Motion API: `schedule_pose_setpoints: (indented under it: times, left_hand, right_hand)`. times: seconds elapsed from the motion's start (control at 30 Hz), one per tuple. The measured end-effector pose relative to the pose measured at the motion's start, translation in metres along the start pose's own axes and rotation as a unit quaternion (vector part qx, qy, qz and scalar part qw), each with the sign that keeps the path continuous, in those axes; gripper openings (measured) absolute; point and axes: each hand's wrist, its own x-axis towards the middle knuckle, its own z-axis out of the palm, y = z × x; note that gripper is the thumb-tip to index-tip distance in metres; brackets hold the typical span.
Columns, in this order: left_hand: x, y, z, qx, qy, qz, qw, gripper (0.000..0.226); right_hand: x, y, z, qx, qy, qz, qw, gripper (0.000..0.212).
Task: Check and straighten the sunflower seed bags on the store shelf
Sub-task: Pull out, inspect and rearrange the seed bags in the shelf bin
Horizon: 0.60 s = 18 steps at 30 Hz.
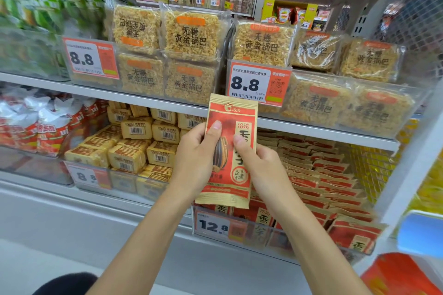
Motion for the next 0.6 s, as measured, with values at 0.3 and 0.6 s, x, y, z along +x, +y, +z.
schedule_pose_setpoints:
  times: [0.3,0.6]
  left_hand:
    - [-0.003,0.000,0.003,-0.013,0.028,0.003,1.000,0.040]
    - [0.000,0.002,0.000,-0.054,0.050,-0.044,0.996,0.039]
  right_hand:
    - [-0.002,-0.002,-0.006,0.010,-0.045,-0.003,0.999,0.041]
    - [-0.004,-0.003,-0.010,0.059,-0.080,-0.005,0.995,0.029]
